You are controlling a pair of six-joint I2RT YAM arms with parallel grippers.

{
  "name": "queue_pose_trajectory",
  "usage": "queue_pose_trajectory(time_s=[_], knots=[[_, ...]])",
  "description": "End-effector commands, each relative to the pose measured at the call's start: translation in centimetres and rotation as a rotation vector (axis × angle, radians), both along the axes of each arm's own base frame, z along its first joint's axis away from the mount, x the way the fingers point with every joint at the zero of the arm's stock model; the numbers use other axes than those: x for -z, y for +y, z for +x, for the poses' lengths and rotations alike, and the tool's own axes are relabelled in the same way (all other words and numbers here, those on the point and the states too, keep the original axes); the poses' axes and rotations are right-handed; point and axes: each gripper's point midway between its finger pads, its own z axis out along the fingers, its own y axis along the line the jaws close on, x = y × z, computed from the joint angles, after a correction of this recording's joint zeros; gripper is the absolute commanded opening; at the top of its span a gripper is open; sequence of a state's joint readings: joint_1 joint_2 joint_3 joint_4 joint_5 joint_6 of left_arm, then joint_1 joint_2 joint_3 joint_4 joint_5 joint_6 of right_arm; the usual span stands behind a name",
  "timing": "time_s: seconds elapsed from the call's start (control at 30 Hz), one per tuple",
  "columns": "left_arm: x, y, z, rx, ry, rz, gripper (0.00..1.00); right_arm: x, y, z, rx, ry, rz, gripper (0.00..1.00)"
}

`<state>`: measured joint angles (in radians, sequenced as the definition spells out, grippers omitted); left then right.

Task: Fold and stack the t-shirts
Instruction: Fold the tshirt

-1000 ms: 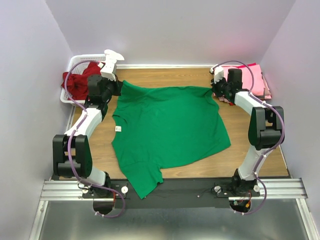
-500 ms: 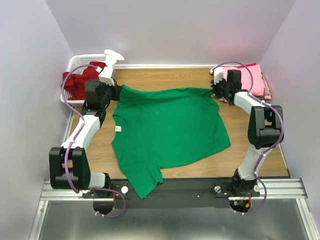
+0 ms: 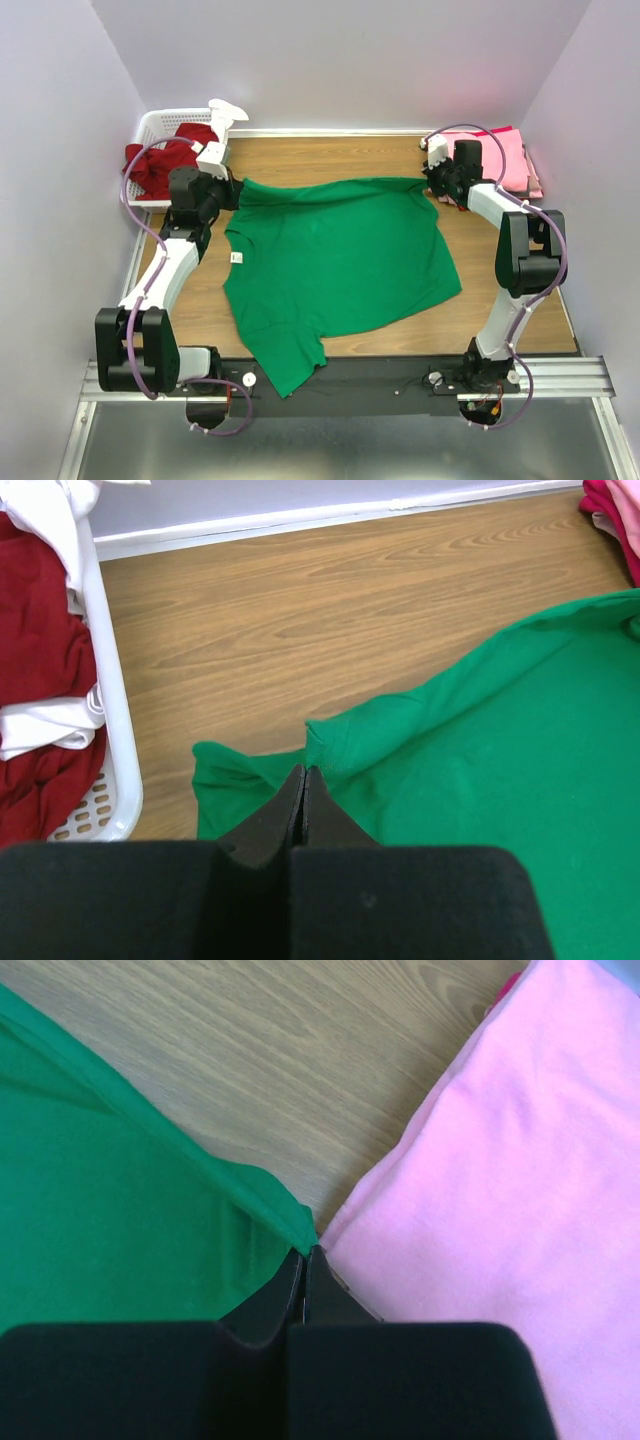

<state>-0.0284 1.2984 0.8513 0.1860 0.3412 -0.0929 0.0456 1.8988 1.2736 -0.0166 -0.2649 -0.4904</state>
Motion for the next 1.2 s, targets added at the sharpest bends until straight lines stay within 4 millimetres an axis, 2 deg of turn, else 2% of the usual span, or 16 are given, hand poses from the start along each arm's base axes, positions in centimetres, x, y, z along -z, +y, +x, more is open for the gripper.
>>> queue_pose_trajectory(time_s=[0.0,0.2,0.53,1.17], knots=[[-0.6,-0.3,-1.1,0.016,-0.016,0.007,0.00,1.2,-1.1,-0.1,0.039,0.020,-0.024,0.01],[-0.6,-0.9,-2.4,0.023,-0.002,-0.017,0.00,1.1,-1.0,-0.3,0.039,0.020,-0.019,0.01],[1.8,-1.2,-3.4,-0.013,0.085,-0.021,0.00,1.2,-0.9,-0.8,0.029,0.025,-0.017,0.02],[1.8,-1.0,-4.4,-0.024,0.107,-0.020,0.00,1.3,-1.6,-1.8,0.017,0.028,-0.030,0.05]])
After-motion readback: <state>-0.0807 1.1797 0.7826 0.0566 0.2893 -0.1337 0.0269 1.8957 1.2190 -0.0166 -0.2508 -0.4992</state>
